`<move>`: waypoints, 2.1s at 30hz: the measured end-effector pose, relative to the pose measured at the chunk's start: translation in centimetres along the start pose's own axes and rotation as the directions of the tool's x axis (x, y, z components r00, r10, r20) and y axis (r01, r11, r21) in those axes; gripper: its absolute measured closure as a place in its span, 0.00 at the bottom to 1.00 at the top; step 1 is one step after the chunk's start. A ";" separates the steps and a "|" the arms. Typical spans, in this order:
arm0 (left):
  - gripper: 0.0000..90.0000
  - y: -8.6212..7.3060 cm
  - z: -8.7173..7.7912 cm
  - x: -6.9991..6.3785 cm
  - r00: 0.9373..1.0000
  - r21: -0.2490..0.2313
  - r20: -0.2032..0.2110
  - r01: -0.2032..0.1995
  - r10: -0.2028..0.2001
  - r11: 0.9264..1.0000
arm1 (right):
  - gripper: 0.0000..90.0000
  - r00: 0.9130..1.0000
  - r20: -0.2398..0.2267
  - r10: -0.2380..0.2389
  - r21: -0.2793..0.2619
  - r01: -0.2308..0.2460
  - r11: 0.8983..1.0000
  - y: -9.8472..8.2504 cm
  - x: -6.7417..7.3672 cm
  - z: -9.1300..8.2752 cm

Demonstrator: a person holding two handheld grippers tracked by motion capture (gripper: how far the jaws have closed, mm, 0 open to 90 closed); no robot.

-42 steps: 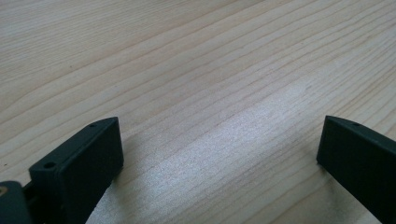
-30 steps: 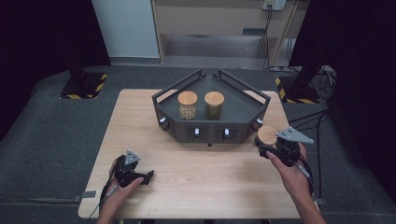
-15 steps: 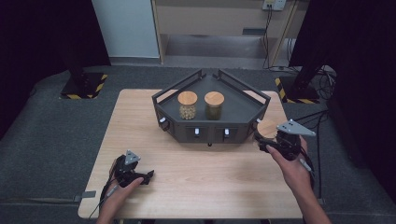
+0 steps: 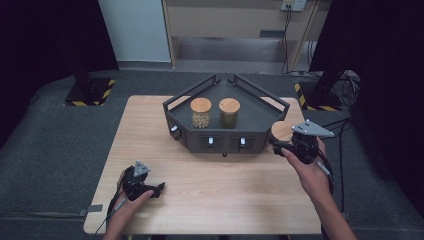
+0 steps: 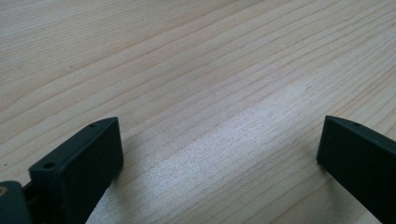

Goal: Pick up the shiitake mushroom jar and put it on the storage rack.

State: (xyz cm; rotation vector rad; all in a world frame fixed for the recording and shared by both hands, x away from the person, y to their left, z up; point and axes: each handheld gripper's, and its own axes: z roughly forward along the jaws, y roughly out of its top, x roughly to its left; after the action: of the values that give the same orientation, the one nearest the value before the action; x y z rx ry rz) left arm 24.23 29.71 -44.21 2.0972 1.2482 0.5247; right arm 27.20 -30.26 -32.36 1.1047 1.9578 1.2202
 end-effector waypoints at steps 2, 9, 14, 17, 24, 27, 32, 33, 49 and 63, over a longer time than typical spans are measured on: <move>0.00 0.0 0.0 0.0 1.000 0.000 0.000 0.000 0.000 1.000 | 0.28 1.000 0.000 -0.003 -0.001 0.003 1.000 0.3 0.0 0.1; 0.00 0.0 0.0 0.0 1.000 0.000 0.000 0.000 0.000 1.000 | 0.28 1.000 0.001 -0.005 -0.002 0.005 1.000 1.2 0.1 0.5; 0.00 0.0 0.0 0.0 1.000 0.000 0.000 0.000 0.000 1.000 | 0.28 1.000 0.001 -0.007 0.003 0.007 1.000 1.7 0.1 0.9; 0.00 0.0 0.0 0.0 1.000 0.000 0.000 0.000 0.000 1.000 | 0.28 1.000 0.001 -0.007 0.004 0.007 1.000 1.8 0.1 1.2; 0.00 0.0 0.0 0.0 1.000 0.000 0.000 0.000 0.000 1.000 | 0.28 1.000 0.001 -0.006 0.005 0.006 1.000 2.2 0.2 1.6; 0.00 0.0 0.0 0.0 1.000 0.000 0.000 0.000 0.000 1.000 | 0.28 1.000 0.001 -0.009 0.003 0.009 1.000 2.4 0.2 1.8; 0.00 0.0 0.0 0.0 1.000 0.000 0.000 0.000 0.000 1.000 | 0.28 1.000 -0.002 -0.011 0.003 0.011 1.000 2.7 0.4 2.0; 0.00 0.0 0.0 0.0 1.000 0.000 0.000 0.000 0.000 1.000 | 0.28 1.000 -0.002 -0.011 0.003 0.011 1.000 2.8 0.4 2.1; 0.00 0.0 0.0 0.0 1.000 0.000 0.000 -0.001 0.001 1.000 | 0.28 1.000 -0.002 -0.019 -0.006 0.019 1.000 3.8 0.6 2.4; 0.00 0.0 0.0 0.1 1.000 0.000 0.003 -0.003 0.003 1.000 | 0.28 1.000 0.000 -0.012 -0.006 0.012 1.000 4.2 0.2 3.3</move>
State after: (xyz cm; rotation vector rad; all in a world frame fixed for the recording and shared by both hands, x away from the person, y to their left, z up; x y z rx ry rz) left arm 24.29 29.77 -44.21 2.0992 1.2438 0.5225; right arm 31.13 -27.63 -29.91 1.0887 1.9569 1.2182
